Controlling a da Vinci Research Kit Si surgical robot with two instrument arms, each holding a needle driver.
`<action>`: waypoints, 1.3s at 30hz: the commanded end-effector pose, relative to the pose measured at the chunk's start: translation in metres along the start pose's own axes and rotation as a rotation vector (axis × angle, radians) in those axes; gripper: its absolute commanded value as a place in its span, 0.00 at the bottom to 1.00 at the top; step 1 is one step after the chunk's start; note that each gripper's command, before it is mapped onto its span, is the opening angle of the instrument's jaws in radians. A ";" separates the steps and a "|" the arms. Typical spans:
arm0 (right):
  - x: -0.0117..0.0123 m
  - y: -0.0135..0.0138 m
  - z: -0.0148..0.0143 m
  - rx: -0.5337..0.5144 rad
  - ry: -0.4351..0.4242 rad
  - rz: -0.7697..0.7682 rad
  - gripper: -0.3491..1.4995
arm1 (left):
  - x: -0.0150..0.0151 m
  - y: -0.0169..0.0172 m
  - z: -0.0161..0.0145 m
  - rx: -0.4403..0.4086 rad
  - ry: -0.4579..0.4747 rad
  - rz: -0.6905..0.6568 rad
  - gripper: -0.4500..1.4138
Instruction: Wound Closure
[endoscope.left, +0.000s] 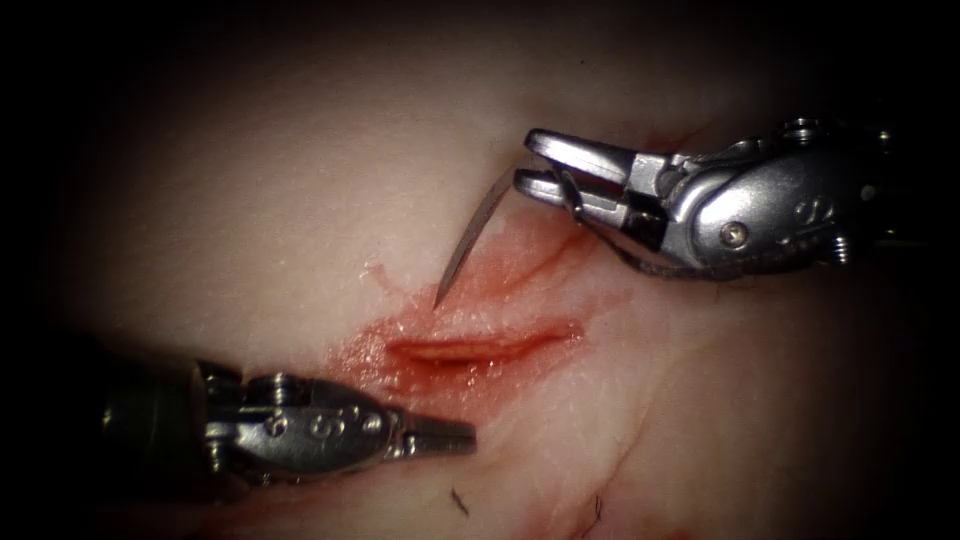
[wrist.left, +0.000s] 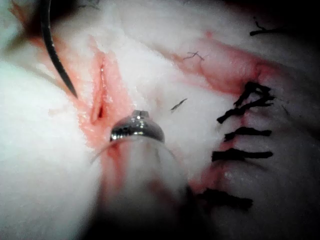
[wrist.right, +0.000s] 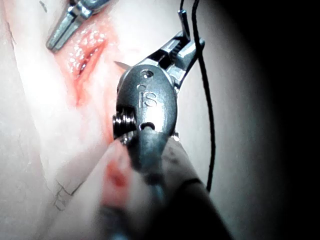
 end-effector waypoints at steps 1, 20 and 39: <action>-0.0005 0.0000 0.0007 0.007 -0.004 -0.003 0.00 | -0.0001 0.0000 0.0007 0.000 0.000 0.000 0.00; -0.0010 -0.0007 0.0010 0.062 -0.043 -0.091 0.00 | -0.0001 -0.0001 0.0007 -0.001 0.000 0.007 0.05; -0.0003 -0.0003 0.0010 0.093 -0.060 -0.106 0.00 | -0.0001 -0.0001 0.0007 -0.001 0.000 0.001 0.05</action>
